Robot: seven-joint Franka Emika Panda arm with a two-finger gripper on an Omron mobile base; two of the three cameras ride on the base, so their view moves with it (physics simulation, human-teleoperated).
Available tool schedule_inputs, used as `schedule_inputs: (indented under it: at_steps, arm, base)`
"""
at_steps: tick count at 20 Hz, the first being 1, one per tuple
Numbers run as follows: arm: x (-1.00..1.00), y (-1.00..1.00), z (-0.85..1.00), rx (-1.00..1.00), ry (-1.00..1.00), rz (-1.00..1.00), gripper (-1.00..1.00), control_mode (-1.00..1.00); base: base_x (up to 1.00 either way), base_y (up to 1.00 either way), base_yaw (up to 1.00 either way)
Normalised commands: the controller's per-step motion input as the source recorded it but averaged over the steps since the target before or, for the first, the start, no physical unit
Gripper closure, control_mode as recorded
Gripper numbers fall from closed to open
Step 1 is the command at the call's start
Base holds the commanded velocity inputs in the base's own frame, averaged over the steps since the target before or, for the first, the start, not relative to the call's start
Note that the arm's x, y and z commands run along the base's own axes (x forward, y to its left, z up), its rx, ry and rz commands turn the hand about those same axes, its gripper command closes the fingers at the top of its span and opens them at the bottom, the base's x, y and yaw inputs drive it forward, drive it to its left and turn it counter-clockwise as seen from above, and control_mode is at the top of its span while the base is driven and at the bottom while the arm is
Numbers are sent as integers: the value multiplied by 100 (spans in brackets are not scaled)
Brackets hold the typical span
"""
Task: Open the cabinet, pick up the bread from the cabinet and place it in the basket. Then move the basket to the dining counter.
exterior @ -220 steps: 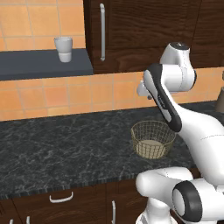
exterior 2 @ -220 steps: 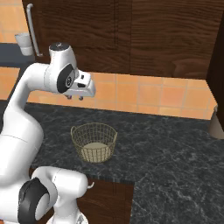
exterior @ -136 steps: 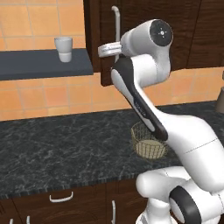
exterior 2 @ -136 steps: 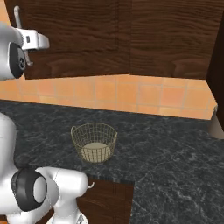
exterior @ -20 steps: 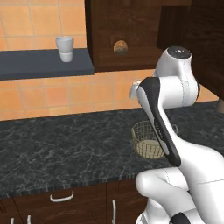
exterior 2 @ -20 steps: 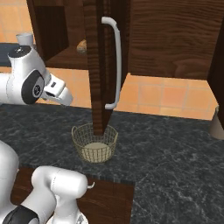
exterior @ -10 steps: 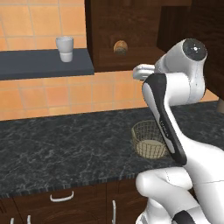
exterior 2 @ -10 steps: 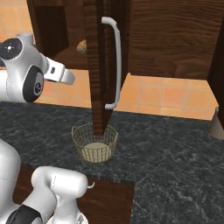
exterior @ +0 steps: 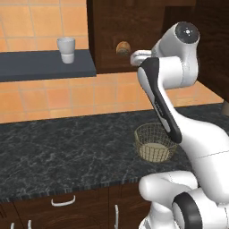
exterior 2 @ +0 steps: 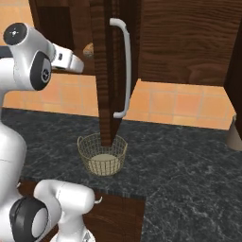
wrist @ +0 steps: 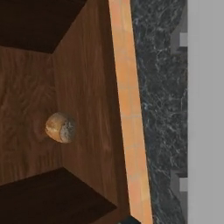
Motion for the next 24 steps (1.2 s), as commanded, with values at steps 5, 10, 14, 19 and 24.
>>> schedule_inputs:
  at_steps: [5, 10, 14, 19, 24]
  arm:
    - [76, 0, -5, 4, -3, 0, -100, -100]
    - [69, 0, 0, 8, -3, 0, -100, -100]
    - [72, -3, 0, 4, 3, -1, -100, -100]
    - [40, 2, 6, 3, -10, 3, -100, -100]
    - [20, 5, 0, -7, -2, 4, -100, -100]
  base:
    - [0, 0, 0]
    - [0, 0, 0]
    - [0, 0, 0]
    - [0, 0, 0]
    - [0, 0, 0]
